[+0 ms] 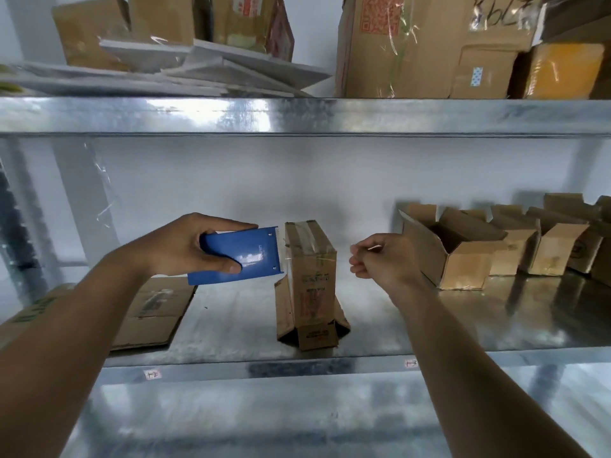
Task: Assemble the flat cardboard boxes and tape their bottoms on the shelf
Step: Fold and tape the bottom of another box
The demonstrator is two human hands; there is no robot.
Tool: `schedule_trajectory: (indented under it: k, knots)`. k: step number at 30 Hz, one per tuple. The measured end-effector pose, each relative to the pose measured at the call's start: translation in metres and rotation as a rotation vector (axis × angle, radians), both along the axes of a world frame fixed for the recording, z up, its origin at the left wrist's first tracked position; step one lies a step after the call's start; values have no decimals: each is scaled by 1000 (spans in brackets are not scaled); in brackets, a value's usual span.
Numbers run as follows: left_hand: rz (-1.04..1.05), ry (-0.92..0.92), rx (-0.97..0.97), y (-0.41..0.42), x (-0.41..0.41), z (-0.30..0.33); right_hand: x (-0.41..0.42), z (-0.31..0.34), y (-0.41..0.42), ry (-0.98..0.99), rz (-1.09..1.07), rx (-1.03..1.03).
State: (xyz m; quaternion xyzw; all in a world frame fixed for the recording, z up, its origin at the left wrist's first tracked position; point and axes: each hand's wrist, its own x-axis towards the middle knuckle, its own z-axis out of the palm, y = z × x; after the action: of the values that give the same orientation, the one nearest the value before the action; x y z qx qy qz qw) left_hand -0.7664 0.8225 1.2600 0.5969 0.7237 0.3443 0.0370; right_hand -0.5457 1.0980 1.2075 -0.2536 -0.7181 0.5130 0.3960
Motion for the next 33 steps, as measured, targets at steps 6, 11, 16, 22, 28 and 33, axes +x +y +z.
schedule_trajectory:
  k: [6, 11, 16, 22, 28, 33]
  knots:
    - [60, 9, -46, 3, -21, -12, -11, -24, 26, -52, -21, -69]
    - [37, -90, 0, 10, -35, -26, -15, -28, -3, 67, -131, 360]
    - [-22, -142, 5, 22, -43, -30, -45, -23, -21, 180, 202, 478]
    - [-43, -184, -22, 29, -55, -35, -58, -48, -10, 215, 183, 404]
    - [-70, -265, -2, 35, -55, -45, -56, -59, -7, 297, 316, -136]
    - [-83, -271, 4, 41, -56, -50, -58, -63, -10, 269, 226, -50]
